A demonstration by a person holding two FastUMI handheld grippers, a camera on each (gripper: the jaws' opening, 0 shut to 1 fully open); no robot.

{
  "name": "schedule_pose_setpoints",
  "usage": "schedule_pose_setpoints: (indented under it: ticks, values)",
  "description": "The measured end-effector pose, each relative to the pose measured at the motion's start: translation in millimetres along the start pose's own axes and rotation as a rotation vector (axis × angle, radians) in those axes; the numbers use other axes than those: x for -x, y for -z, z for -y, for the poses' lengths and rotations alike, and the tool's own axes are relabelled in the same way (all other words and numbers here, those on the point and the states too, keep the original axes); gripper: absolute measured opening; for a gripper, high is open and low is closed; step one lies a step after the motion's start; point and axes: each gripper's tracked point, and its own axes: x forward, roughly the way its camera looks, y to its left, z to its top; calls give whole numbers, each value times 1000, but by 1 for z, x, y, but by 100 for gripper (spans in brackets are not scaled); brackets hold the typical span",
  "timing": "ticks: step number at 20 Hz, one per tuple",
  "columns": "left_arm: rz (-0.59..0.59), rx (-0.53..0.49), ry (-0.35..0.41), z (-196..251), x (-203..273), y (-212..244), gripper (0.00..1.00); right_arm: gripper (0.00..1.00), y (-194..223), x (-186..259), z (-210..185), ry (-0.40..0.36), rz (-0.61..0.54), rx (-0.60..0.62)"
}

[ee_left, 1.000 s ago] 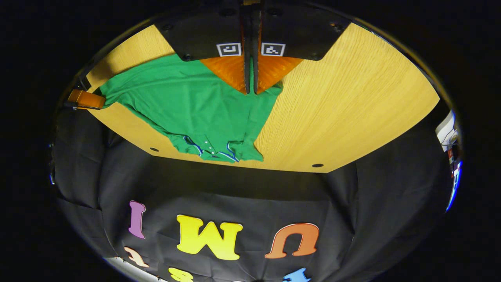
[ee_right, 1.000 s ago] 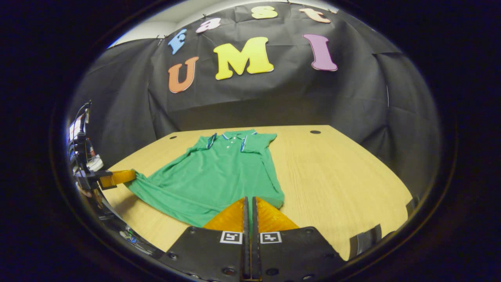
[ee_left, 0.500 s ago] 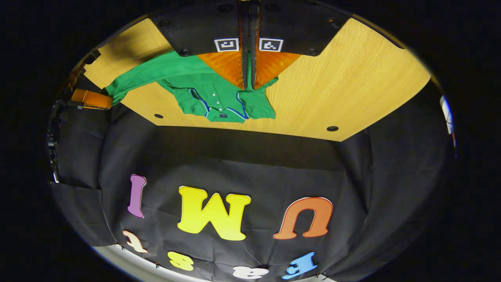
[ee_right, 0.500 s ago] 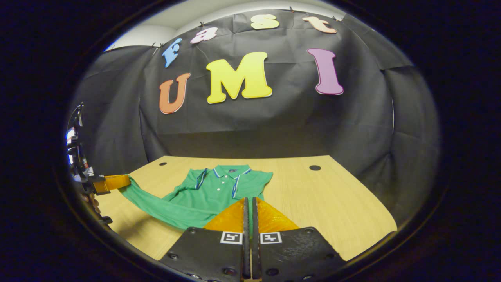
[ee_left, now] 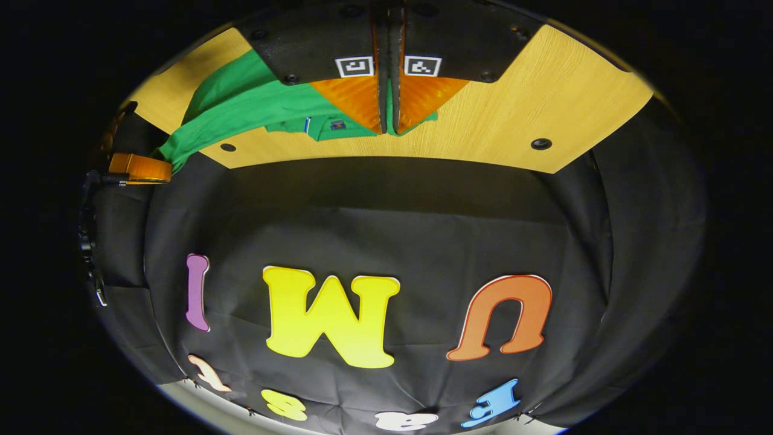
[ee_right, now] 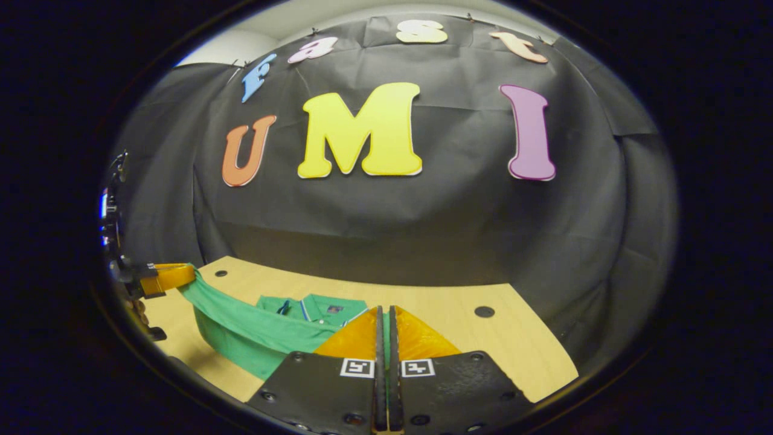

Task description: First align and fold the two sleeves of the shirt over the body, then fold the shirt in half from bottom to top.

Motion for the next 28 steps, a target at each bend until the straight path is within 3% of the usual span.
schedule_pose_setpoints:
  ticks: [5, 10, 14, 16, 17, 18, 20, 21, 28]
  values:
    - [-2, -20, 0, -12, -74, -7, 6, 2, -8, -87, 6, 29, -4, 3]
    - [-27, -76, 1, -23, -144, 25, 6, 1, 31, -176, 26, 98, -37, 24]
    - [-98, -136, 6, -23, -176, 73, 6, 1, 76, -215, 22, 113, -96, 27]
    - [-110, -122, 6, -23, -182, 83, 8, 8, 90, -222, 23, 119, -115, 53]
    - [-110, -111, 19, -23, -180, 85, 12, 22, 94, -221, 24, 125, -123, 64]
    - [-105, -106, 5, -28, -177, 83, 31, 31, 95, -219, 25, 132, -127, 68]
    - [-112, -111, -20, -34, -174, 85, 100, 73, 101, -216, 29, 153, -147, 80]
    - [-106, -109, -48, -39, -172, 83, 100, 94, 100, -212, 30, 161, -154, 87]
    - [-135, 3, -81, -41, -129, 77, 100, 96, 62, -160, 16, 120, -96, 90]
